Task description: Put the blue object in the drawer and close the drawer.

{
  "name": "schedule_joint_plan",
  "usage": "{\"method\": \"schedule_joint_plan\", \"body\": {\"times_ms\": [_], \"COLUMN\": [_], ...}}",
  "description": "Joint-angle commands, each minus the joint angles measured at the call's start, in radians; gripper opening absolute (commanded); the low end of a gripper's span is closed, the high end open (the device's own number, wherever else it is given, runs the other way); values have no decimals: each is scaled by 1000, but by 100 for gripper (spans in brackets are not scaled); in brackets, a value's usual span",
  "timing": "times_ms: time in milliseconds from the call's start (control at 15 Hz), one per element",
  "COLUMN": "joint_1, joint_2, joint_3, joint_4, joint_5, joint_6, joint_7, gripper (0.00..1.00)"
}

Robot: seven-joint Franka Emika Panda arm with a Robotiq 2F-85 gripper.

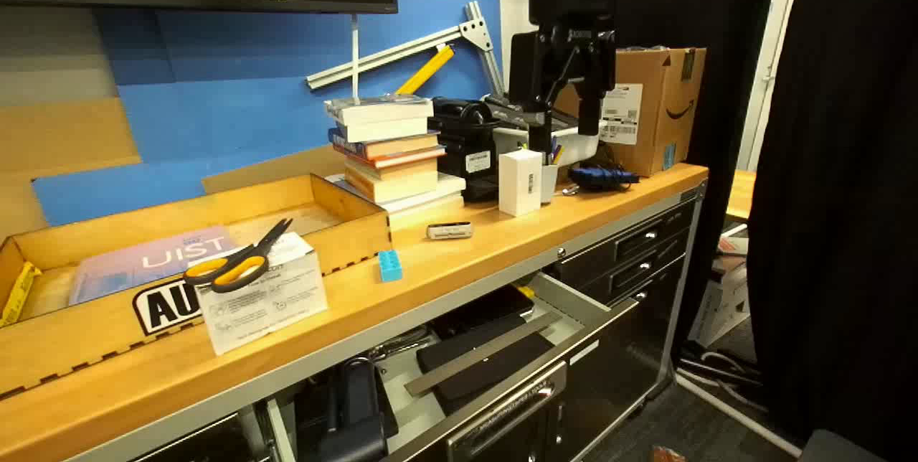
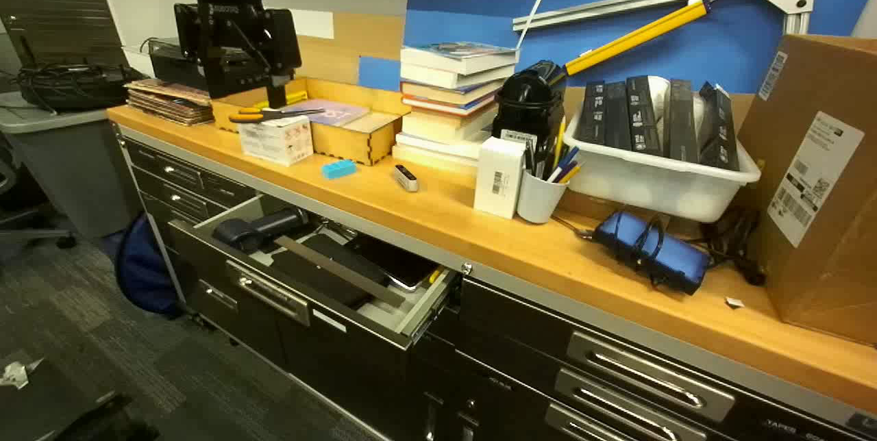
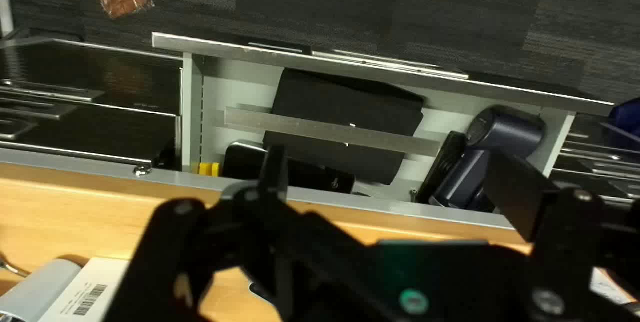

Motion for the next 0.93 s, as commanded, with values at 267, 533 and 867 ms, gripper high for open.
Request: {"method": "schedule_joint_plan", "body": {"times_ms": [267, 533, 867], "joint_1": [-5, -13, 25], "joint_2": [24, 251, 541], "joint_3": [13, 71, 97], "joint_4": [34, 218, 444], "joint_5": [-8, -32, -78], "joint_6": [3, -1, 58], "joint_7": [52, 299, 458], "gripper": [100, 100, 100]}}
